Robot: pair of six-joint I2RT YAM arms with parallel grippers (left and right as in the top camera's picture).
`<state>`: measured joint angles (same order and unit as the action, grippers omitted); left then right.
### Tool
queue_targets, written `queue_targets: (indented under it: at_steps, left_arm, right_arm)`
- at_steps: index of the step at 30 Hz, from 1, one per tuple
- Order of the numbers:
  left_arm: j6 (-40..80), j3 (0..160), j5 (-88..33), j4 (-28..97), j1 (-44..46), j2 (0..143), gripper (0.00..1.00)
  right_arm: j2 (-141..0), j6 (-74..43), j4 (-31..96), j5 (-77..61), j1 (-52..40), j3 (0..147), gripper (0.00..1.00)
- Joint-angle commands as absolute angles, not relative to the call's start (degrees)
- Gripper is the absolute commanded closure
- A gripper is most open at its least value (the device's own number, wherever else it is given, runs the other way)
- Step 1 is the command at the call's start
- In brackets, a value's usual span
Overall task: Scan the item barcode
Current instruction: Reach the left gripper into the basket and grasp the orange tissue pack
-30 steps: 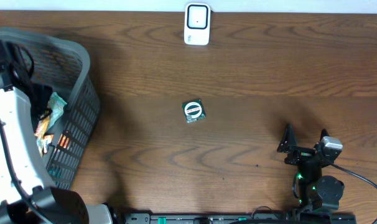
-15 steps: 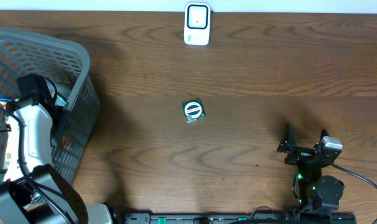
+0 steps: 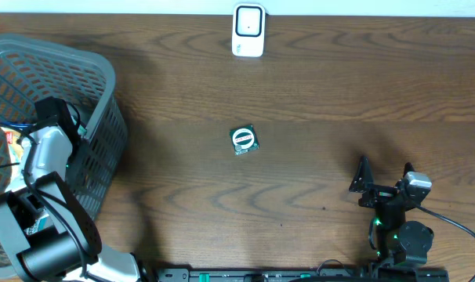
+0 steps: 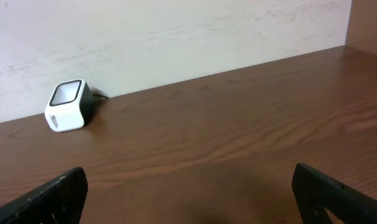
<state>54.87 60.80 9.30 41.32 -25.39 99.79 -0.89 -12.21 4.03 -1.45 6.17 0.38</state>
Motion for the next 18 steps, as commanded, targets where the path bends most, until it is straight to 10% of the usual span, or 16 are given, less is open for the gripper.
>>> queue_targets:
  at_steps: [1, 6, 18]
  left_arm:
    - [55.22, 59.94, 9.61, 42.3, -25.5, 103.09, 0.25]
    - [55.2, 60.16, 9.58, 42.52, -25.63, 101.89, 0.5]
    - [53.8, 69.21, 8.6, 49.04, -25.69, 85.78, 0.52]
  right_arm:
    - [-0.75, -12.8, 4.27, -0.99, 5.91, 0.32, 0.01]
    - [-0.75, -12.8, 4.27, -0.99, 5.91, 0.32, 0.01]
    - [-0.75, -12.8, 4.27, -0.99, 5.91, 0.32, 0.01]
